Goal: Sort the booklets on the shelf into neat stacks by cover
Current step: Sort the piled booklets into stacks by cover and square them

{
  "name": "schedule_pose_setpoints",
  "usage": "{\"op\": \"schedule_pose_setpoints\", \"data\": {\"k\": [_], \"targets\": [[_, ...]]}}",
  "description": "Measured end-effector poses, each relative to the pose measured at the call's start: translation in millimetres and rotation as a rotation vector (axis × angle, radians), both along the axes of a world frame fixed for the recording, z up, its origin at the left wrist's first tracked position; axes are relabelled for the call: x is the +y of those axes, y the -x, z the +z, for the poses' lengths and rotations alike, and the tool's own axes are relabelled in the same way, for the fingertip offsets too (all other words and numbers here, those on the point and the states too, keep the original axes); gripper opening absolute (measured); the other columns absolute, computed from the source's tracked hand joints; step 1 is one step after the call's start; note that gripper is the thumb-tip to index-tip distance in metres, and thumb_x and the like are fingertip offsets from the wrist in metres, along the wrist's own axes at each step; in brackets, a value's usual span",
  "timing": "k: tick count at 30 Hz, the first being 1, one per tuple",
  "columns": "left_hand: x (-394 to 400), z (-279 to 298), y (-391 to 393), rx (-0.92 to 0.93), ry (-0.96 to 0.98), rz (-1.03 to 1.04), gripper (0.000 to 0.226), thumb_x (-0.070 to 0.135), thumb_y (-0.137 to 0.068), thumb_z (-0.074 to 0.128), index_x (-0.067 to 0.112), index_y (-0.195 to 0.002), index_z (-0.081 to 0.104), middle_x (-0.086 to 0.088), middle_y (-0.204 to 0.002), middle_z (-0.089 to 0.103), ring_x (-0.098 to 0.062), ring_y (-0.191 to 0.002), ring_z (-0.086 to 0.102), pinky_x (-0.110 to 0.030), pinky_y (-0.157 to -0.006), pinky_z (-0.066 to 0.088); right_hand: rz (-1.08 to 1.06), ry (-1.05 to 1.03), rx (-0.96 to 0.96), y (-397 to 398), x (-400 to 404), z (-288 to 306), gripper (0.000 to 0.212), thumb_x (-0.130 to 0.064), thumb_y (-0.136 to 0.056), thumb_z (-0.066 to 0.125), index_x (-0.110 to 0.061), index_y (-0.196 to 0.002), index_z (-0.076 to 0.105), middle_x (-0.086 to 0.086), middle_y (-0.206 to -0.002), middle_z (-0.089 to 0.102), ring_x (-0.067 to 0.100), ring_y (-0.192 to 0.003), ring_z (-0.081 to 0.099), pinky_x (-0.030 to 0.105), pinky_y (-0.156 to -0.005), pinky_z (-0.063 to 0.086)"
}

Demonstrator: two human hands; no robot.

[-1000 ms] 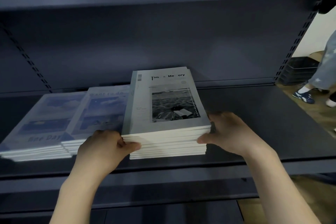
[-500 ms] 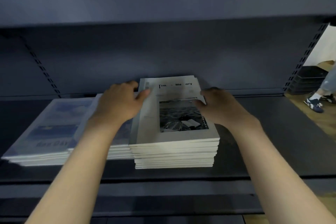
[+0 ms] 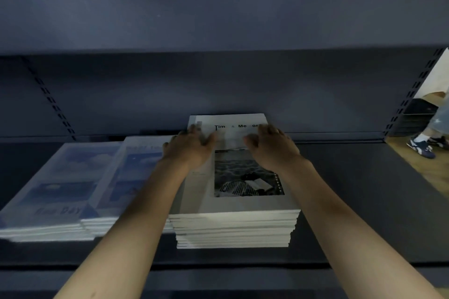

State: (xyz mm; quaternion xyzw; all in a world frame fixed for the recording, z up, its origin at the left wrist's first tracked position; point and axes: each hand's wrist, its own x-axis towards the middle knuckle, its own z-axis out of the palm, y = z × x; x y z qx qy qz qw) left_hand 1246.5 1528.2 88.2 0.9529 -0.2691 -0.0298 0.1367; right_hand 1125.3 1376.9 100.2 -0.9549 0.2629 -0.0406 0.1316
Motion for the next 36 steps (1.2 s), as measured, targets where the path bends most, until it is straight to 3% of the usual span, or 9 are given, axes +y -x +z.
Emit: {"op": "schedule_pose_setpoints", "data": {"k": [7, 14, 19, 27, 36], "targets": [[2, 9, -1, -0.005, 0.069, 0.008, 0.075, 0.071, -0.083, 0.033, 0.021, -0.14, 0.032, -0.009, -0.143, 0.041, -0.031, -0.129, 0.039, -0.044, -0.104, 0.034, 0.004, -0.005, 0.001, 0, -5, 4, 0.06, -0.049, -0.097, 0.027, -0.007, -0.139, 0.033, 0.018, -0.144, 0.033, 0.033, -0.132, 0.031, 0.044, -0.108, 0.028], [-8, 18, -11, -0.011, 0.019, -0.027, 0.073, 0.065, -0.088, 0.021, 0.017, -0.143, 0.025, -0.011, -0.149, 0.031, -0.031, -0.135, 0.03, -0.046, -0.108, 0.029, -0.019, 0.022, 0.026, -11, -8, 11, 0.058, -0.054, -0.095, 0.021, -0.01, -0.127, 0.042, 0.018, -0.131, 0.046, 0.033, -0.123, 0.04, 0.044, -0.102, 0.033], [-20, 15, 0, 0.045, 0.033, 0.046, 0.069, 0.062, -0.089, 0.032, 0.015, -0.14, 0.028, -0.017, -0.14, 0.039, -0.037, -0.126, 0.039, -0.046, -0.103, 0.033, -0.05, -0.024, 0.012, -14, -5, 7, 0.062, -0.054, -0.095, 0.025, -0.012, -0.14, 0.03, 0.021, -0.136, 0.037, 0.036, -0.125, 0.036, 0.043, -0.1, 0.031], [-24, 9, -8, 0.053, 0.214, 0.141, 0.075, 0.063, -0.084, 0.04, 0.02, -0.143, 0.024, -0.012, -0.137, 0.046, -0.037, -0.125, 0.041, -0.048, -0.103, 0.034, -0.043, -0.044, 0.022, -13, -6, 10, 0.061, -0.055, -0.095, 0.027, -0.014, -0.14, 0.029, 0.021, -0.138, 0.039, 0.037, -0.126, 0.037, 0.043, -0.099, 0.031], [-24, 7, -8, 0.016, 0.229, 0.119, 0.079, 0.065, -0.081, 0.043, 0.019, -0.142, 0.023, -0.012, -0.128, 0.055, -0.034, -0.12, 0.049, -0.044, -0.1, 0.039, -0.05, -0.016, 0.031, -17, -7, 7, 0.059, -0.054, -0.095, 0.027, -0.009, -0.133, 0.034, 0.024, -0.132, 0.044, 0.039, -0.121, 0.04, 0.043, -0.096, 0.034]]}}
